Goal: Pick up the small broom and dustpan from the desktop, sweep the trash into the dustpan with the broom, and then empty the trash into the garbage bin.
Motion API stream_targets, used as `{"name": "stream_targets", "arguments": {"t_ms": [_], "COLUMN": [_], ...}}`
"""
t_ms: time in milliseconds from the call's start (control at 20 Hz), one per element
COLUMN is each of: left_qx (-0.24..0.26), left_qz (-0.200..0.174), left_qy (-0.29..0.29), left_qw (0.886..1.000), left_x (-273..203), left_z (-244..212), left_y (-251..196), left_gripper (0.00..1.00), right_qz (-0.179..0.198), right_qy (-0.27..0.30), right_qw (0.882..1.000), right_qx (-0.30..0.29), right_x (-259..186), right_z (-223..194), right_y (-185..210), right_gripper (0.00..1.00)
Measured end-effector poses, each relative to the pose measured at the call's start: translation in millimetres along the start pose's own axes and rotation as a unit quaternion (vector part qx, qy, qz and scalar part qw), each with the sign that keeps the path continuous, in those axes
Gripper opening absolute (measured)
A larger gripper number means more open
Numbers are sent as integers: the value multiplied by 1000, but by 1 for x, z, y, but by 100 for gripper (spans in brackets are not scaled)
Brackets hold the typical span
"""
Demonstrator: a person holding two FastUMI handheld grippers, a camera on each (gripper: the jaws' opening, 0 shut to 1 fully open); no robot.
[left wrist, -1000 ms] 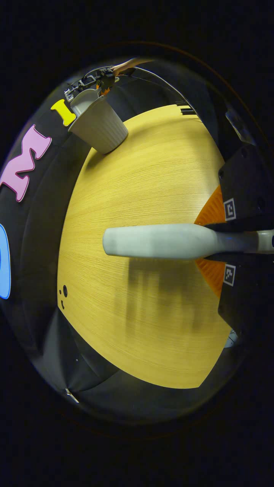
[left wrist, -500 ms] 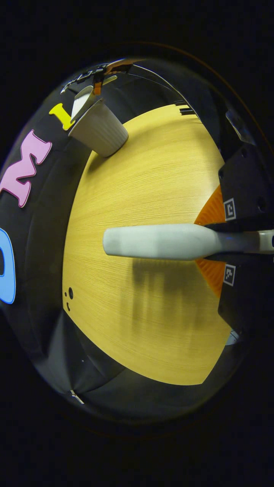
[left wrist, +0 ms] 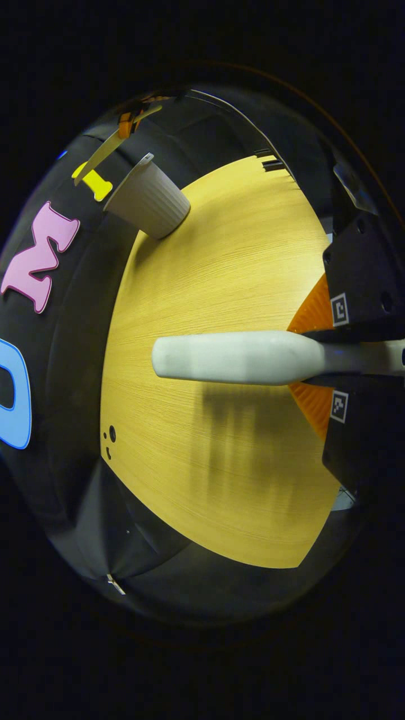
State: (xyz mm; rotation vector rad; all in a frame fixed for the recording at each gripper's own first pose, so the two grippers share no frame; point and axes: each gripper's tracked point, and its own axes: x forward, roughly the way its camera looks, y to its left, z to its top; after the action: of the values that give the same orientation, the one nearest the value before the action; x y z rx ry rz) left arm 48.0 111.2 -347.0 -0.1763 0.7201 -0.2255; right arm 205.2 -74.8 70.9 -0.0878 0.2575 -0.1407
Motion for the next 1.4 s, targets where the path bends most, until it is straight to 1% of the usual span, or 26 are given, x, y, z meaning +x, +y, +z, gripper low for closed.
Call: {"name": "stream_targets", "arguments": {"t_ms": [50,100,200,250,300,350,450,500,600,650,850,900,950,1000,1100,1300,1400], "left_qx": [-1,-1,4,10,16,20,26,30,37,37,33,33,33,32,31,32,35], "left_qz": [0,-2,-6,-5,-2,-2,-6,-5,-2,-1,7,11,14,16,23,45,61], "left_qy": [1,3,7,11,14,17,19,19,19,18,15,14,15,16,24,44,53], "left_qw": [1000,1000,1000,1000,1000,1000,999,999,999,999,999,999,999,999,999,998,996], "left_x": [-3,-4,-4,-3,-2,-2,-1,1,4,5,14,15,17,18,23,37,47], "left_z": [-4,-8,-14,-17,-21,-23,-26,-27,-27,-25,-17,-15,-13,-13,-13,-15,-12], "left_y": [1,1,1,5,7,9,10,10,11,10,4,3,1,0,-2,-5,-5], "left_gripper": [27,27,27,26,27,27,27,27,27,27,27,27,27,27,27,27,27], "right_qz": [14,30,59,71,86,102,136,150,167,172,187,183,177,176,180,177,171], "right_qy": [6,14,19,18,18,19,34,44,64,74,111,124,139,156,183,226,234], "right_qw": [1000,999,998,997,996,994,990,988,984,982,976,975,974,971,966,957,955], "right_qx": [0,-7,-22,-25,-25,-19,-1,4,-2,-10,-22,-26,-30,-34,-41,-45,-56], "right_x": [-14,-21,-36,-45,-54,-62,-79,-85,-100,-107,-108,-105,-102,-98,-89,-66,-52], "right_z": [-6,-11,-20,-23,-26,-31,-48,-60,-91,-106,-173,-193,-212,-231,-265,-317,-334], "right_y": [14,24,47,57,68,80,107,119,139,146,165,163,160,159,159,156,154], "right_gripper": [39,36,36,40,36,36,36,34,31,36,36,36,31,36,36,36,36]}}
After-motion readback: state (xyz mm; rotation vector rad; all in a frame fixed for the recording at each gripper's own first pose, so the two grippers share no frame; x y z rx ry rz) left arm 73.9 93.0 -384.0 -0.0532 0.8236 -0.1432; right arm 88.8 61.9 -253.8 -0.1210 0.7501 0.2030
